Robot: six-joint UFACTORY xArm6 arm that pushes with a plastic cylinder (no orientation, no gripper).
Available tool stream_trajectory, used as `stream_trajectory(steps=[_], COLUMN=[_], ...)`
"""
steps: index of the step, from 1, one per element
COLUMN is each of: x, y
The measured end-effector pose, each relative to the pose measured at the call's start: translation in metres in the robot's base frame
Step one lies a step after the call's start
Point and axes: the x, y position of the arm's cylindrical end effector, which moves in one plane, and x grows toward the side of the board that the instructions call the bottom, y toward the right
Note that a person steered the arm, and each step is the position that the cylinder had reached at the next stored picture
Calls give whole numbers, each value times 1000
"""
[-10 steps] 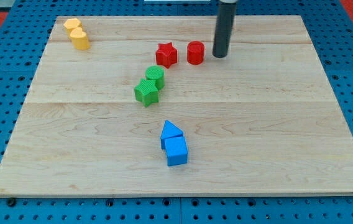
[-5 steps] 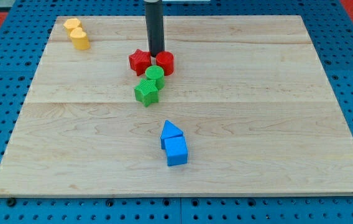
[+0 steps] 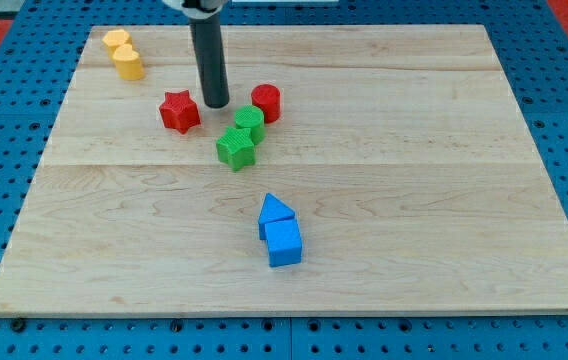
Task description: Move the red blocks to the left center
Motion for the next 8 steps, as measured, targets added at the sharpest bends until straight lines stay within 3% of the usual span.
stream_trajectory(steps=[2,3,5,6,7,8], x=[10,36,-67,-44,1,-7], y=[-115,-113,27,137,134,34])
